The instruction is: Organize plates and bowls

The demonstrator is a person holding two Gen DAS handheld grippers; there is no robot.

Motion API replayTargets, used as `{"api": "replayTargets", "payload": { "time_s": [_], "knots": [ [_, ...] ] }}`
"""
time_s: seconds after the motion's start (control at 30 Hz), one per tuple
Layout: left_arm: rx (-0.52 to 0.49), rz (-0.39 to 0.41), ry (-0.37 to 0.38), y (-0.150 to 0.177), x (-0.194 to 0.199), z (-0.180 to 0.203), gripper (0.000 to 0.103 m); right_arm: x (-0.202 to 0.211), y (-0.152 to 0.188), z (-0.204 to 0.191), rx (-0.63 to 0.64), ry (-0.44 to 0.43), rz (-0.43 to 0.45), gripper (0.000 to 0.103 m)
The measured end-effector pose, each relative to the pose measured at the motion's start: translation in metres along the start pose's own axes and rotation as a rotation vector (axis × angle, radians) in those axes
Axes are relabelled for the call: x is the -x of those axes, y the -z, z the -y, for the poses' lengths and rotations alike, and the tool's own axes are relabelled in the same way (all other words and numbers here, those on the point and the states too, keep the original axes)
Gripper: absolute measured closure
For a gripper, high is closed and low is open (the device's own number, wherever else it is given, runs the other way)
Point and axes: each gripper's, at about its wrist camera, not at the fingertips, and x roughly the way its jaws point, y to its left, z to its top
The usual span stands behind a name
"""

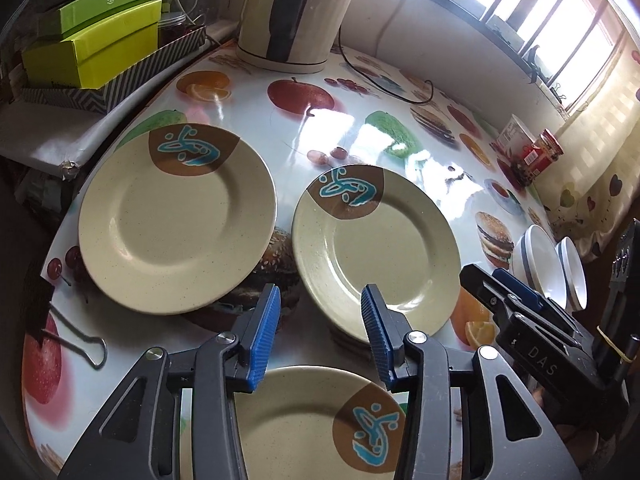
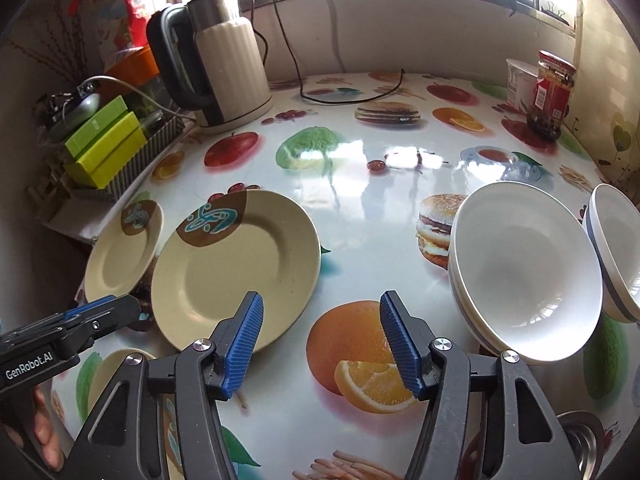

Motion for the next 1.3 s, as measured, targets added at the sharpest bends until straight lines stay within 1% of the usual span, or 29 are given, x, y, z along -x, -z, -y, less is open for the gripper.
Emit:
{"api": "replayTargets", "payload": {
  "time_s": [0.07,0.13,0.23,0.3,0.47,0.63,0.77,0.83,0.9,1.0,1.07,1.23,1.3],
  "knots": [
    [0.003,0.005,-0.005,-0.002,-0.003,0.000,0.059,-0.007,-0.004,0.001,-0.015,0.003,-0.006,0.044],
    [0.014,0.012,-0.001,-0.005,-0.004,-0.001,0.060,-0.013,-0.008,0.002,-0.023,-0.006,-0.013,0.050],
    [0.025,0.002,-0.015,-0.009,-0.010,-0.003,0.060,-0.017,-0.010,-0.001,-0.010,-0.004,-0.018,0.051],
    [0.031,0.001,-0.010,-0.010,-0.012,-0.003,0.062,-0.021,-0.011,-0.002,-0.009,-0.008,-0.026,0.052],
    [0.030,-0.008,-0.021,-0.011,-0.020,-0.003,0.064,-0.031,-0.014,0.000,-0.019,-0.004,-0.034,0.054],
    [0.037,-0.025,-0.023,-0.012,-0.027,-0.004,0.068,-0.037,-0.016,0.005,-0.040,-0.016,-0.046,0.056],
    [0.031,-0.018,-0.023,-0.013,-0.028,-0.003,0.070,-0.043,-0.017,0.008,-0.060,-0.023,-0.054,0.060],
    [0.031,-0.023,-0.028,-0.013,-0.030,-0.003,0.072,-0.045,-0.019,0.008,-0.066,-0.032,-0.055,0.060],
    [0.042,-0.026,-0.017,-0.014,-0.032,-0.004,0.074,-0.046,-0.019,0.009,-0.068,-0.041,-0.053,0.062],
    [0.026,-0.018,-0.025,-0.015,-0.032,-0.001,0.078,-0.047,-0.020,0.011,-0.088,-0.057,-0.053,0.064],
    [0.027,-0.018,-0.028,-0.015,-0.031,-0.001,0.078,-0.048,-0.021,0.011,-0.094,-0.066,-0.052,0.067],
    [0.031,-0.015,-0.026,-0.015,-0.031,-0.002,0.078,-0.048,-0.021,0.008,-0.090,-0.100,-0.052,0.081],
    [0.027,-0.012,-0.029,-0.016,-0.031,-0.001,0.079,-0.048,-0.021,0.008,-0.095,-0.109,-0.049,0.082]
  ]
}}
